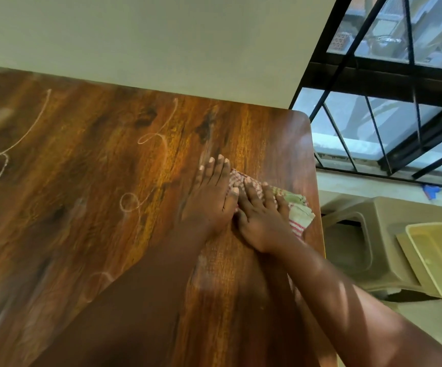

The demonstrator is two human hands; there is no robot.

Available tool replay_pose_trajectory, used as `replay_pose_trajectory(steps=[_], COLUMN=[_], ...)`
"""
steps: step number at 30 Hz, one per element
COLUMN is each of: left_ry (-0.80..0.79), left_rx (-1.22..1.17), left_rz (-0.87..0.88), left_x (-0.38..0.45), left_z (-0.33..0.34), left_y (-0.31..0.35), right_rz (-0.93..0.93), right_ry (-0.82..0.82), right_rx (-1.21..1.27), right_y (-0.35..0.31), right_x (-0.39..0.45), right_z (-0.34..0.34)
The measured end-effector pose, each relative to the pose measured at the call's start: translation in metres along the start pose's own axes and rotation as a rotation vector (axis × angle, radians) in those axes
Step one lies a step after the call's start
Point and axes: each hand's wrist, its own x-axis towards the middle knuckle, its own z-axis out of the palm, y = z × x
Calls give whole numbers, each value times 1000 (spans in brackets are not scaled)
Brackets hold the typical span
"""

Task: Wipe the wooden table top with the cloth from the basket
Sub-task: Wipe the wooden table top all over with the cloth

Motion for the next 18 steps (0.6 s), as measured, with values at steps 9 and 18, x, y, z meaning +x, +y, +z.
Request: replay_pose_trajectory(steps=[9,18], left_ry=[26,9], left_rx=[-57,-57], left_rz=[-24,-51], left_x=[2,2], left_z=[3,4], left_y=[-3,-3], right_rz=[50,-9], right_ry=[-55,12], right_rx=[45,-74], right_y=[10,16], right_x=[137,89], right_z=[-49,-22])
